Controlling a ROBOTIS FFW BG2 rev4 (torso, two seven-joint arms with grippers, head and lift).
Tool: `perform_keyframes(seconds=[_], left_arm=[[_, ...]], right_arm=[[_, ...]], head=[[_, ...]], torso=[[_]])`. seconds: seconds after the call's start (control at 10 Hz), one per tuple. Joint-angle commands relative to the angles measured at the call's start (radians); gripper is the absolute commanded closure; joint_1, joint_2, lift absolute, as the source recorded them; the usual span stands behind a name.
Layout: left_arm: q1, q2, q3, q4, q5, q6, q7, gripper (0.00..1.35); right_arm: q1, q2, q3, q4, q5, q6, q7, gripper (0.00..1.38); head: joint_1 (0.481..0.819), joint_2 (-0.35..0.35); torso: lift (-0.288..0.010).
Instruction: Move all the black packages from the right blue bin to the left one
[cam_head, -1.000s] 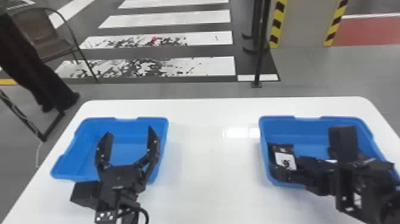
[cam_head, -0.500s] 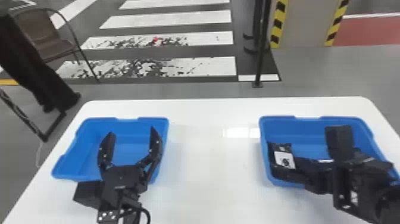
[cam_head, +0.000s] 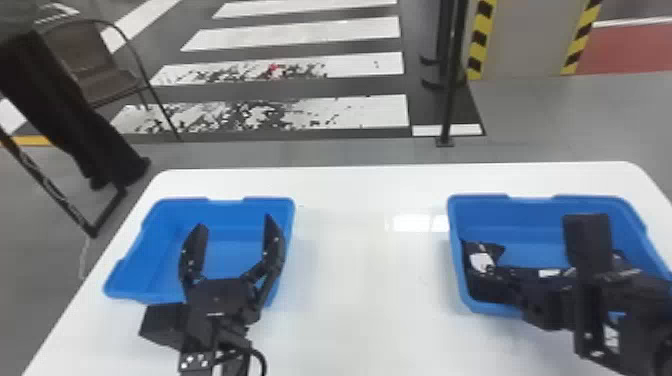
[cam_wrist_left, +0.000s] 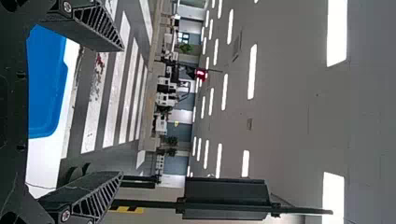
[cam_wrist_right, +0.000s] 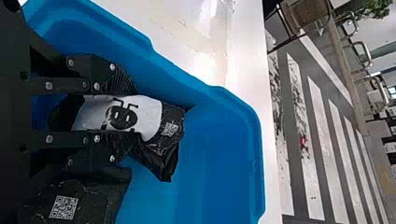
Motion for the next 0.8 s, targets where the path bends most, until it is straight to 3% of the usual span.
perform_keyframes(seconds=[0.0, 0.5, 0.7], left_arm=[[0.002, 0.000, 0.000, 0.004, 0.002, -0.003, 0.000, 0.10], [-0.001, -0.001, -0.012, 0.012, 0.020, -0.064, 0.002, 0.09], [-0.018, 0.014, -0.100, 0.009, 0.136, -0.123, 0.017, 0.10]], right_arm=[[0.025, 0.004, -0.028, -0.029, 0.010, -0.046, -0.008, 1.15], [0.089, 0.018, -0.118, -0.147, 0.006, -0.098, -0.015, 1.15], [0.052, 0.010, -0.122, -0.157, -0.046, -0.164, 0.078, 1.15]], head=[[0.695, 0.159], [0.695, 0.120], [0.695, 0.112]], torso=[[-0.154], [-0.154], [-0.154]])
